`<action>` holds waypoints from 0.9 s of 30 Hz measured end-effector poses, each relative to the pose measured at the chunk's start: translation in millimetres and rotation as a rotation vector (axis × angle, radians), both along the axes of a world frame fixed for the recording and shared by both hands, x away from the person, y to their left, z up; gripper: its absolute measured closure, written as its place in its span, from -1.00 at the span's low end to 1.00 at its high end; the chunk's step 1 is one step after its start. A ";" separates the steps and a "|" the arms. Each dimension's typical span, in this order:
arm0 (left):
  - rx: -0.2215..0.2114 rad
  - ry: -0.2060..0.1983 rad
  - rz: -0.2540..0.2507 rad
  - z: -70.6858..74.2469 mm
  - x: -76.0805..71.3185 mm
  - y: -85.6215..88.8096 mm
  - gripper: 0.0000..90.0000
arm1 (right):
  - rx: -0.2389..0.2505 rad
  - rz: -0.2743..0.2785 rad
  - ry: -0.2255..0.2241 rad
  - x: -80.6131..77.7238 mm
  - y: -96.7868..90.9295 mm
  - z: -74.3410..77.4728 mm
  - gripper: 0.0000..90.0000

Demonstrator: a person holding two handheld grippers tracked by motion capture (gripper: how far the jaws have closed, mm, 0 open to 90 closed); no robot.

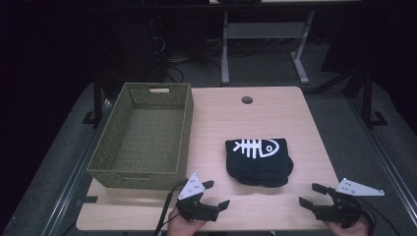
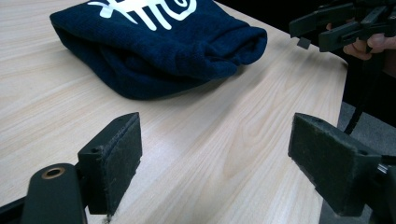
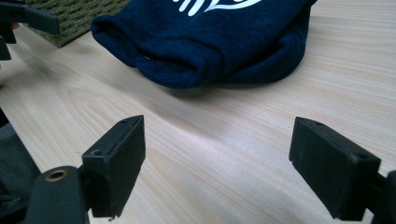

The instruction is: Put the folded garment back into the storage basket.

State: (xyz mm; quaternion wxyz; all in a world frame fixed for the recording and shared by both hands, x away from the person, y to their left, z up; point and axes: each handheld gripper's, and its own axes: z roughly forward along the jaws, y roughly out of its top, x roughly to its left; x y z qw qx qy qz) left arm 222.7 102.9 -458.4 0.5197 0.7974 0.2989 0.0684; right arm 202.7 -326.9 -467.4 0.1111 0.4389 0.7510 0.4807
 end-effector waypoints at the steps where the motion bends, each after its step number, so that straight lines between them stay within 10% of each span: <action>1: 0.001 -0.005 -0.003 0.1 0.7 -1.6 -0.62 | 0.005 0.004 -0.005 0.9 0.1 0.9 -0.60; 27: -0.036 -0.039 -0.001 21.0 52.9 -32.6 -0.62 | -0.014 0.016 -0.013 44.0 -1.9 35.2 -0.63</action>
